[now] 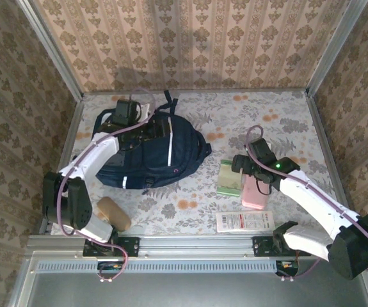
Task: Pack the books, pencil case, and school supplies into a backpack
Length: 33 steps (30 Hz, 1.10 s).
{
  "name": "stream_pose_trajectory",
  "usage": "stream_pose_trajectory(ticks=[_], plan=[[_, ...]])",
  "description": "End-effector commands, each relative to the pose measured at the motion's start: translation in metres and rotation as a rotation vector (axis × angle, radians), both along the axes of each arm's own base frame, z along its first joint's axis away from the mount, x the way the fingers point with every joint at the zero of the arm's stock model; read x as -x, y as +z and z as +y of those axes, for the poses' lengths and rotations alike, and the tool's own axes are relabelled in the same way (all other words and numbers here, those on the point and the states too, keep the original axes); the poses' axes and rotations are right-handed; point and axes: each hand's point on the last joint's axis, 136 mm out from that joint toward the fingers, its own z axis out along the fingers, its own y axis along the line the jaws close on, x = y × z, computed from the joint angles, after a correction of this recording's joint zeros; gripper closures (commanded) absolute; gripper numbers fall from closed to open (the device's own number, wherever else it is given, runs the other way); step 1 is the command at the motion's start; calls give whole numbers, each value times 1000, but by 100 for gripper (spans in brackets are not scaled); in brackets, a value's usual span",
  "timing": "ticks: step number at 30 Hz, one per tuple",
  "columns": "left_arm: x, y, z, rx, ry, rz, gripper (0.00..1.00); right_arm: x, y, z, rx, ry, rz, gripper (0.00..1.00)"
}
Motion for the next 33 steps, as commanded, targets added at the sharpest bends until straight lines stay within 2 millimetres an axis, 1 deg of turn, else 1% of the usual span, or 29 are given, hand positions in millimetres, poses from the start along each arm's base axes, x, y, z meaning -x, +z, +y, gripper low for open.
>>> stream_pose_trajectory(ticks=[1,5,7,9,12,18,20,21,25,33], plan=[[1,23,9,16,49,-43,27,19,-21,-28,116,-65,125,0],[2,36,11,67,55,-59,25,21,-41,-36,136,-99,221,0],[3,40,12,91,65,-66,25,21,-51,-33,98,-94,244,0],[4,43,9,117,51,-61,25,20,-61,-25,39,-77,274,0],[5,46,6,142,41,-58,25,20,-71,-19,17,-69,306,0],[7,51,5,153,36,-65,25,24,-85,-23,42,-84,353,0],[7,51,5,153,35,-65,25,25,-86,-26,53,-95,353,0],[6,51,5,154,36,-66,25,27,-92,-29,71,-100,379,0],[7,51,5,159,34,-64,25,29,-90,-35,92,-112,376,0],[7,50,3,165,30,-59,25,33,-90,-38,93,-125,389,0]])
